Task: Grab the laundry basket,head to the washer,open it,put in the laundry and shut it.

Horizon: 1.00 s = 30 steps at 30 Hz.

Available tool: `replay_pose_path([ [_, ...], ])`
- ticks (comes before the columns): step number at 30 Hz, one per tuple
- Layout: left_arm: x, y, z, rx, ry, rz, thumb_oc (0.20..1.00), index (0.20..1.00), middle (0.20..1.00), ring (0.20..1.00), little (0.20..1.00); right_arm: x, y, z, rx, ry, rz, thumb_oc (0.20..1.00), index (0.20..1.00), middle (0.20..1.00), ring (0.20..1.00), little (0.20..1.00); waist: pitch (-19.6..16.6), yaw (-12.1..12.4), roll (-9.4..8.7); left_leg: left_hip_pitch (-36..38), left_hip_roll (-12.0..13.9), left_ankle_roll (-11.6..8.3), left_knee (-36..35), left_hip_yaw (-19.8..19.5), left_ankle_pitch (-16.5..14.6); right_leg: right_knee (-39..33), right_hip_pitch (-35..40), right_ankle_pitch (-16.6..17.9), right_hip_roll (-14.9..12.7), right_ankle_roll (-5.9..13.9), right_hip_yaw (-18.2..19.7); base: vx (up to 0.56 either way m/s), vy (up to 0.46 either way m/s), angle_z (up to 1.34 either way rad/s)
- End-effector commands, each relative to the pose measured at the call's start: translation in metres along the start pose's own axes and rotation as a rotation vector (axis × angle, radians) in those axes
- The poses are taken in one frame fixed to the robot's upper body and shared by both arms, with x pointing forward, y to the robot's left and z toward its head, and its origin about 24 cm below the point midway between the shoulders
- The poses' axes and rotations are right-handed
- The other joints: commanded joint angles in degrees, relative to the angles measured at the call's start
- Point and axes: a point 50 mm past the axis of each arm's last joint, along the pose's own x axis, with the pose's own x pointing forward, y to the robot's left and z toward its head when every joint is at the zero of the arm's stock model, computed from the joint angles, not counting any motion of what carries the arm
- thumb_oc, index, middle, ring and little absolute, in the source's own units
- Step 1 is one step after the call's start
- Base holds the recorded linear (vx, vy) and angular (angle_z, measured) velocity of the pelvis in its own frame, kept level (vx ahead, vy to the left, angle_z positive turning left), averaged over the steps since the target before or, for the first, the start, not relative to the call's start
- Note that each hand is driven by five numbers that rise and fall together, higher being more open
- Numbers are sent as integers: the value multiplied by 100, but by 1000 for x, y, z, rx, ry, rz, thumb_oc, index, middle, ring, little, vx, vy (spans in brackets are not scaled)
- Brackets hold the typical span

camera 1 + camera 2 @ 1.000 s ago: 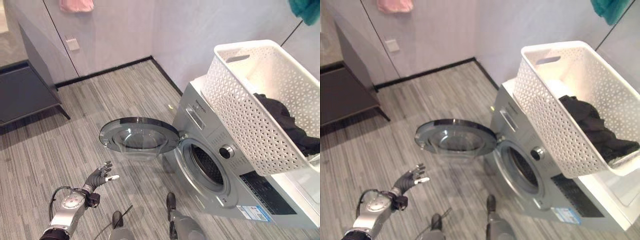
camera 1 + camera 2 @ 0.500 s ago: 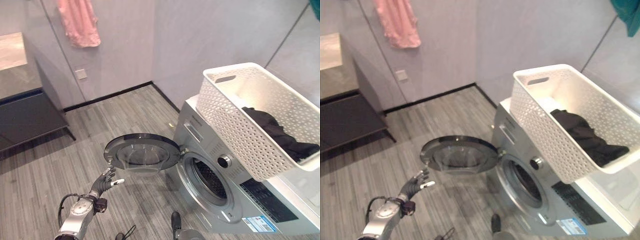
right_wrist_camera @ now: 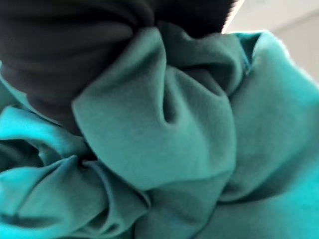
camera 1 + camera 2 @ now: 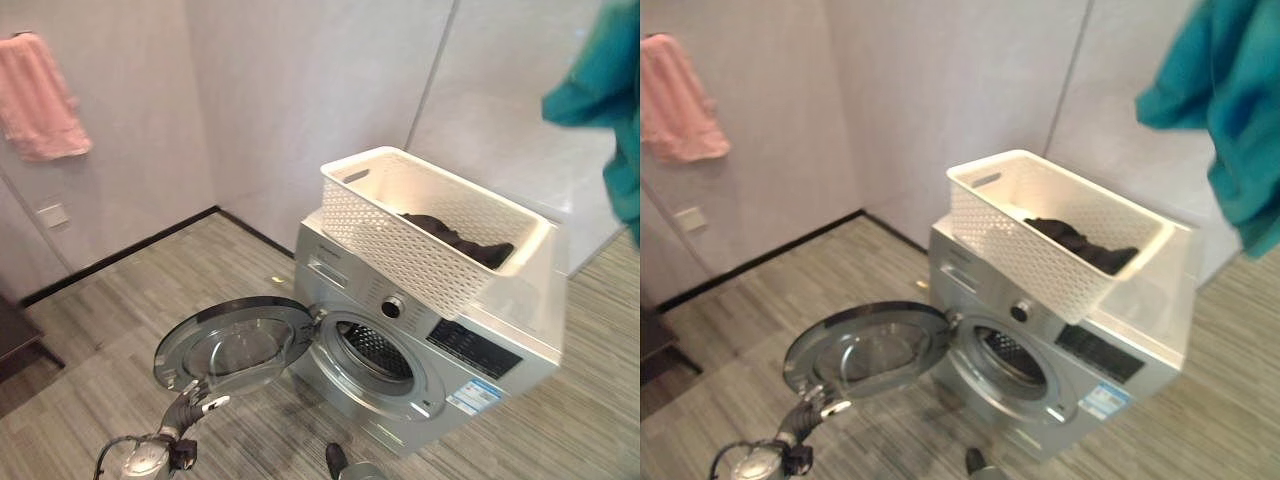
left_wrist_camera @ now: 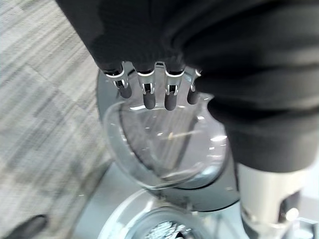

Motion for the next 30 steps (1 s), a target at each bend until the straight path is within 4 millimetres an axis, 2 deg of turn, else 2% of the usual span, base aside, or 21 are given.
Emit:
replay_pose_path([
  [1, 4, 8, 34, 36, -154, 4, 1000, 1000, 1000, 1000, 1000, -15, 3, -22, 21, 112, 86, 200, 200, 200, 200, 200, 381, 16, 325, -84, 89, 593, 422, -351, -919, 503, -506, 790, 40, 152, 71, -26, 120, -13],
  [2, 0, 11, 25, 27, -129, 13, 1000, 1000, 1000, 1000, 1000, -44, 14, -29, 45, 191, 195, 200, 200, 200, 200, 200, 383, -52, 324, 9, 31, 632, 346, -237, -933, 463, -555, 828, 81, 152, 146, -7, 89, -43],
  [3, -2, 12, 21, 20, -120, 17, 1000, 1000, 1000, 1000, 1000, -58, 18, -32, 57, 232, 248, 200, 200, 200, 200, 200, 391, -96, 321, 49, 1, 648, 310, -182, -936, 445, -578, 869, 101, 152, 184, -1, 63, -64],
  [4, -2, 13, 21, 21, -120, 17, 1000, 1000, 1000, 1000, 1000, -58, 18, -32, 57, 233, 248, 200, 200, 200, 200, 200, 391, -89, 315, 53, -1, 648, 306, -178, -933, 444, -578, 870, 102, 152, 189, 4, 35, -68],
  [7, -5, 11, 12, 0, -96, 17, 1000, 1000, 1000, 1000, 1000, -94, 34, -34, 116, 337, 379, 200, 200, 200, 200, 200, 419, -192, 349, 130, -38, 690, 265, -79, -960, 421, -614, 901, 133, 152, 200, 28, 58, -44],
  [8, -5, 11, 10, -3, -89, 17, 1000, 1000, 1000, 1000, 1000, -102, 37, -35, 118, 360, 410, 200, 200, 200, 200, 200, 402, -187, 410, 191, -53, 750, 231, -163, -1095, 403, -589, 817, 156, 152, 184, 81, 91, -15],
  [10, -7, 12, 8, -8, -81, 24, 1000, 1000, 1000, 1000, 1000, -114, 37, -41, 88, 405, 459, 200, 200, 200, 200, 200, 416, -250, 423, 211, -51, 749, 250, -152, -1108, 416, -597, 858, 168, 152, 186, 39, 47, -16],
  [13, -8, 13, 6, -27, -78, 35, 1000, 1000, 1000, 1000, 1000, -154, 41, -49, 94, 549, 571, 200, 200, 200, 200, 200, 437, -299, 475, 199, -48, 763, 269, -172, -1096, 448, -600, 879, 170, 152, 167, -18, 19, 7],
  [15, -10, 15, 4, -46, -72, 50, 1000, 1000, 1000, 1000, 1000, -189, 52, -43, 176, 653, 673, 200, 200, 200, 200, 200, 426, -318, 454, 194, -55, 775, 261, -182, -1083, 483, -606, 863, 172, 152, 152, -24, 14, 12],
  [17, -9, 14, -1, -70, -55, 58, 1000, 1000, 1000, 1000, 1000, -225, 69, -29, 316, 762, 800, 200, 200, 200, 200, 200, 441, -333, 448, 214, -65, 783, 255, -156, -1065, 547, -637, 855, 196, 152, 154, -18, 8, -6],
  [18, -7, 10, -1, -81, -54, 54, 1000, 1000, 1000, 1000, 1000, -264, 95, -8, 515, 905, 917, 200, 200, 200, 200, 200, 488, -306, 443, 247, -76, 788, 264, -100, -1068, 597, -663, 858, 217, 152, 160, -17, 13, -8],
  [19, -6, 9, 0, -84, -53, 55, 1000, 1000, 1000, 1000, 1000, -280, 108, 3, 611, 965, 969, 200, 200, 200, 200, 200, 532, -285, 442, 263, -86, 787, 275, -62, -1069, 605, -677, 851, 215, 152, 152, -11, 20, -21],
  [20, -3, 5, 3, -89, -60, 50, 1000, 1000, 1000, 1000, 1000, -316, 129, 29, 787, 1119, 1056, 200, 200, 200, 200, 200, 614, -185, 451, 297, -106, 772, 299, -14, -1063, 592, -671, 821, 179, 152, 98, -1, 19, -29],
  [21, -2, 2, 3, -91, -59, 46, 1000, 1000, 1000, 1000, 1000, -334, 135, 42, 854, 1202, 1096, 200, 200, 200, 200, 200, 643, -120, 475, 314, -114, 756, 298, -9, -1056, 578, -667, 809, 151, 152, 43, 3, 9, -28],
  [22, -2, 2, 4, -91, -61, 48, 1000, 1000, 1000, 1000, 1000, -334, 136, 43, 858, 1201, 1095, 200, 200, 200, 200, 200, 657, -127, 463, 322, -115, 755, 296, -10, -1055, 577, -659, 809, 150, 152, 43, 6, -3, -13],
  [24, 2, -4, 10, -92, -86, 44, 1000, 1000, 1000, 1000, 1000, -373, 147, 76, 990, 1392, 1184, 200, 200, 200, 200, 200, 749, 82, 522, 328, -144, 699, 282, -58, -1013, 489, -613, 821, 14, 152, -217, 4, -11, 2],
  [25, 2, -4, 10, -92, -87, 46, 1000, 1000, 1000, 1000, 1000, -373, 148, 76, 992, 1391, 1183, 200, 200, 200, 200, 200, 746, 77, 505, 322, -153, 694, 276, -57, -994, 481, -618, 831, 5, 152, -213, -64, -101, 5],
  [26, 2, -4, 14, -94, -104, 48, 1000, 1000, 1000, 1000, 1000, -387, 149, 90, 1040, 1453, 1229, 200, 200, 200, 200, 200, 787, 174, 460, 226, -199, 605, 277, -22, -789, 420, -635, 958, -124, 152, -322, -73, -86, 11],
  [30, 1, -4, 17, -103, -125, 52, 1000, 1000, 1000, 1000, 1000, -401, 151, 104, 1068, 1513, 1279, 200, 200, 200, 200, 200, 859, 289, 538, 129, -231, 562, 277, -150, -744, 386, -635, 979, -242, 152, -495, -7, -36, 19],
])
